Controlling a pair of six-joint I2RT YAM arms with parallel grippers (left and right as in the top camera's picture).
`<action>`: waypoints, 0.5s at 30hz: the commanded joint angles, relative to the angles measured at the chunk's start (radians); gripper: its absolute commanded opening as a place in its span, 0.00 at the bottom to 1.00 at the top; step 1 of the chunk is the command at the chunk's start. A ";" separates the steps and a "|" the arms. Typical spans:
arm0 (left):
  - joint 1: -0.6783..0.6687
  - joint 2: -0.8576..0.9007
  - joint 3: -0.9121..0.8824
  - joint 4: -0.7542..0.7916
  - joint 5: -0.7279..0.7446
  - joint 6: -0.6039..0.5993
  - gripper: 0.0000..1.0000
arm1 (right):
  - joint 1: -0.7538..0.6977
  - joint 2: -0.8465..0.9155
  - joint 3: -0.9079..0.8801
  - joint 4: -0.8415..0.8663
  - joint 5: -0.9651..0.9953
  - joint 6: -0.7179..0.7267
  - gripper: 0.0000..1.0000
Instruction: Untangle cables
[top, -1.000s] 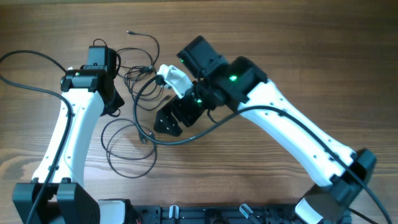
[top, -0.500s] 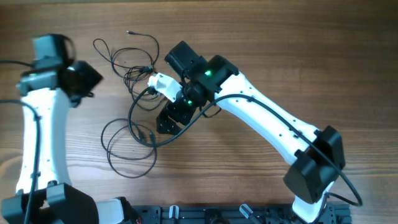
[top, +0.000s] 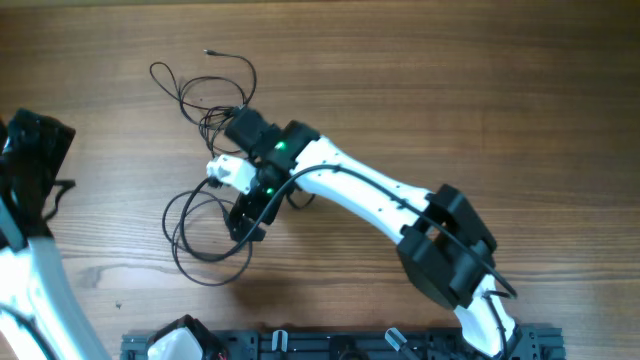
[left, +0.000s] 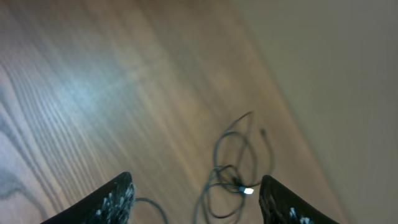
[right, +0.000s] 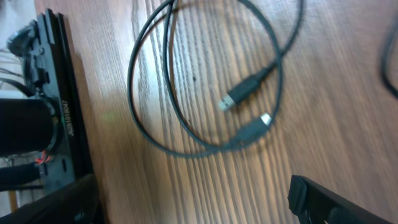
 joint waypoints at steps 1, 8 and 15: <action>0.005 -0.104 0.019 -0.008 0.077 0.005 0.67 | 0.027 0.041 -0.003 0.036 -0.002 -0.016 1.00; 0.005 -0.222 0.019 -0.036 0.140 0.005 0.67 | 0.051 0.094 -0.003 0.122 -0.002 0.010 1.00; 0.005 -0.232 0.019 -0.113 0.140 0.027 0.64 | 0.051 0.114 -0.003 0.180 0.031 0.009 1.00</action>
